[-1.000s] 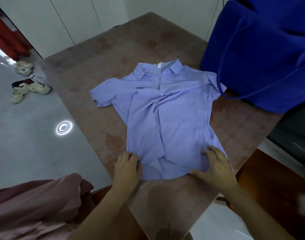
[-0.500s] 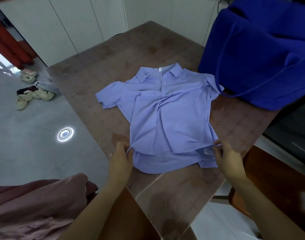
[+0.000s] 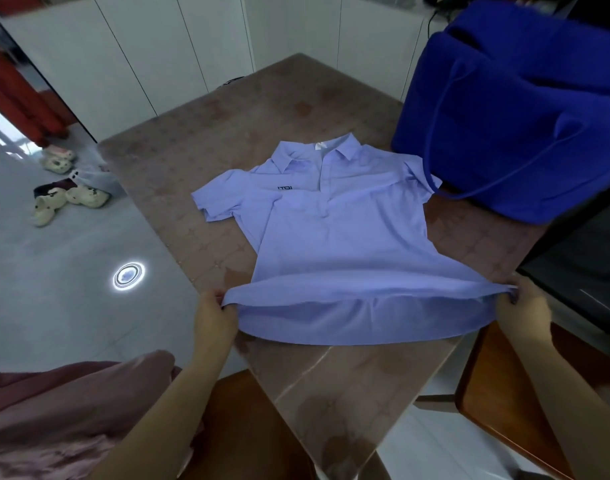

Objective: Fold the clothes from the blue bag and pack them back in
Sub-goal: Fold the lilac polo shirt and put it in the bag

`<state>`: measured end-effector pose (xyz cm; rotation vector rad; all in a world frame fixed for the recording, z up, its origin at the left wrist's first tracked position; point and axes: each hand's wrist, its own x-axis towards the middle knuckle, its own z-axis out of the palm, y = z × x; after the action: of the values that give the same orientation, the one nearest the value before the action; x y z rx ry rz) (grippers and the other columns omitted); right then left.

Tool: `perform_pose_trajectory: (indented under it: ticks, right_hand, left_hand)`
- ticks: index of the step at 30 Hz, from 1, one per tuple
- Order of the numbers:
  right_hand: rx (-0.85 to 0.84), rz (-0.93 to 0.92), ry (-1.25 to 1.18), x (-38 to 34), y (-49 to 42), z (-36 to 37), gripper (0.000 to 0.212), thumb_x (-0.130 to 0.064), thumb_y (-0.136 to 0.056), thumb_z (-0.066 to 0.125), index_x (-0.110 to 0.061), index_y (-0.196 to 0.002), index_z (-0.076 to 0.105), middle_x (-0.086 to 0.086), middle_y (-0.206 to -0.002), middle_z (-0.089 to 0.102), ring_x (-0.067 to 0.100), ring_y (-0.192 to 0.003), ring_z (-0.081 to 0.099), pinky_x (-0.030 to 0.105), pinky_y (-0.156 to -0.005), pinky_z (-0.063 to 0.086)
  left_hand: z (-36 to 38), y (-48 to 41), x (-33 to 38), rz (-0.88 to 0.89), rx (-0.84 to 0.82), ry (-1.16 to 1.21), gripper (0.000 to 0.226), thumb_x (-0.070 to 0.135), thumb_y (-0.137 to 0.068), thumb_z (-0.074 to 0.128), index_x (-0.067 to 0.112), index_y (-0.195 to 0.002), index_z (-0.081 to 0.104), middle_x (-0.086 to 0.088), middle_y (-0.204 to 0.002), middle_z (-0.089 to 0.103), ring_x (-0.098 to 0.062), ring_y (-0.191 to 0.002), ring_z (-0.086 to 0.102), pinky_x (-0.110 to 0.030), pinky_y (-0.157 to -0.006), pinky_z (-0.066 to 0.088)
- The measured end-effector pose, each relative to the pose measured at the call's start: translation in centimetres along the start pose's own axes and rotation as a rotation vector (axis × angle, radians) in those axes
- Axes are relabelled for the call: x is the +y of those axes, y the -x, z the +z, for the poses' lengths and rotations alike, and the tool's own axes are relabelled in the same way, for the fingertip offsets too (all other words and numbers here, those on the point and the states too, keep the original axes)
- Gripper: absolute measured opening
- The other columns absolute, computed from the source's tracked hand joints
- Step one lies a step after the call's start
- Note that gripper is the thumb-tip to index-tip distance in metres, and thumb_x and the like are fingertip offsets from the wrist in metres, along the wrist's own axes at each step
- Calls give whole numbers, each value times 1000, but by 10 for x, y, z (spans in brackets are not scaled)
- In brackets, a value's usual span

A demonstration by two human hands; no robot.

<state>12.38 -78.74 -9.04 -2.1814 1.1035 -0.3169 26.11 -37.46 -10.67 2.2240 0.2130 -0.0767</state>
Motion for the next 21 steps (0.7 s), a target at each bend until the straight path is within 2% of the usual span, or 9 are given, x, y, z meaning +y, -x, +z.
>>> perform_pose_trajectory:
  ticks: [2,4,7,10,13,15,17,18,21]
  right_hand:
    - [-47,-1,-77,-3,6,2,26,-3,-90,51,-6,-116,51,12,-98,57,28,-90,54,38,-76,42]
    - [-70,2,-105,-4,9,2,22,-8,-90,54,-8,-113,53,8,-96,58,25,-90,55,36,-76,41]
    - [-38,9,-129,-7,11,-4,22,-16,-92,54,-7,-113,55,7,-97,57,26,-90,55,35,-75,41]
    - [-11,34,-121,-9,11,-11,26,-9,-94,51,-5,-120,50,6,-98,53,24,-88,51,36,-75,41]
    - [11,54,-89,-2,7,-15,30,-3,-93,48,-3,-123,49,8,-97,52,24,-83,49,36,-73,41]
    - [41,99,-92,7,2,-14,31,-1,-93,46,-5,-123,49,11,-99,52,22,-74,49,32,-66,43]
    - [49,163,-105,19,-2,-11,32,2,-91,45,-8,-121,50,12,-99,54,19,-66,49,27,-56,41]
    - [40,172,-100,25,-3,-10,32,3,-90,45,-9,-120,51,13,-101,56,21,-70,52,27,-57,43]
    - [7,150,-122,36,0,-6,30,1,-88,52,-9,-116,53,12,-107,58,27,-93,56,41,-78,50]
  left_hand:
    - [5,9,11,51,-30,90,7,9,-92,53,10,-94,47,0,-80,51,-15,-70,51,-22,-52,34]
    - [7,19,14,152,-95,141,17,9,-90,58,21,-92,46,2,-83,55,-9,-72,54,-21,-54,40]
    - [6,27,2,261,-213,69,32,9,-86,64,32,-94,43,-7,-85,56,-20,-73,55,-31,-56,45]
    - [6,34,-16,356,-274,-67,34,16,-82,60,29,-106,40,-4,-103,45,-21,-83,48,-17,-62,37]
    - [6,38,-29,248,-188,-129,31,6,-84,60,20,-108,45,-4,-107,45,-18,-86,45,-15,-63,33]
    - [6,38,-36,159,-118,-141,29,4,-86,59,15,-112,52,-6,-103,49,-21,-84,48,-23,-63,34]
    - [7,38,-39,119,-100,-194,36,5,-87,59,12,-122,52,-5,-100,47,-23,-82,47,-29,-67,35]
    - [8,38,-39,108,-100,-207,39,7,-88,59,12,-126,50,-4,-101,47,-21,-82,46,-30,-69,36]
    - [8,41,-41,124,-128,-183,34,9,-90,58,15,-123,51,-2,-107,52,-21,-88,52,-32,-73,42]
